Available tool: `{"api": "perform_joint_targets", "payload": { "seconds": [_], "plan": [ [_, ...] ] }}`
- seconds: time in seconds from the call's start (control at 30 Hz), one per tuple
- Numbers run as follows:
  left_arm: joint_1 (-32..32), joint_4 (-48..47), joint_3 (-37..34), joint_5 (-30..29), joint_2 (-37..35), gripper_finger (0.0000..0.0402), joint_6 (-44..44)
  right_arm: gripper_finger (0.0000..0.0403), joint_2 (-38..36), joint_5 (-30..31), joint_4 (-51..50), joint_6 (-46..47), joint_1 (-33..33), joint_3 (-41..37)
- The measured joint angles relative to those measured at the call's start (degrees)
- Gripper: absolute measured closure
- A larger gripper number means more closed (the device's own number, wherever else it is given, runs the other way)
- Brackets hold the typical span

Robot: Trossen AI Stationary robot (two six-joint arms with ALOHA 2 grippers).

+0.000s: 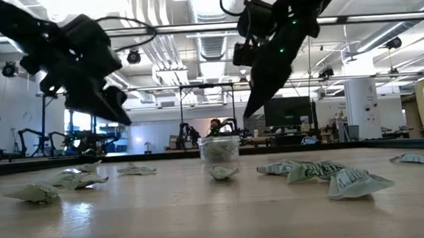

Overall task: Pick and place Stevia / Truvia into bins
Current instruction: Put the green stevia packet into the transparent bin

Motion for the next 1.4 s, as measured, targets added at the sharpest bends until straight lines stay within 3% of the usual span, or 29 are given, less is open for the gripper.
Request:
{"api": "perform_joint_targets", "payload": {
  "seconds": [0.17,0.57,0.97,1.13,1.4],
  "plan": [
    [-3.15,5.24,-3.42,0.01,3.09,0.0192,-2.33,0.0267,-1.38,-5.07,-0.44,-0.56,2.43,-3.73],
    [-9.1,23.56,-5.69,-0.77,16.4,0.0192,-6.15,0.0281,-4.52,-5.25,-0.34,4.56,6.85,-9.38],
    [-9.16,27.78,-3.28,-0.36,27.64,0.02,-6.1,0.0282,-4.49,-5.11,-0.41,5.0,7.21,-9.38],
    [-9.11,27.66,-3.11,-0.91,27.76,0.0243,-5.59,0.0284,-4.49,-5.12,-0.48,5.36,7.21,-9.36],
    [-9.18,27.2,-3.26,-1.05,27.39,0.0385,-1.45,0.0286,-4.49,-5.12,-0.59,5.39,7.21,-9.38]
  ]
}}
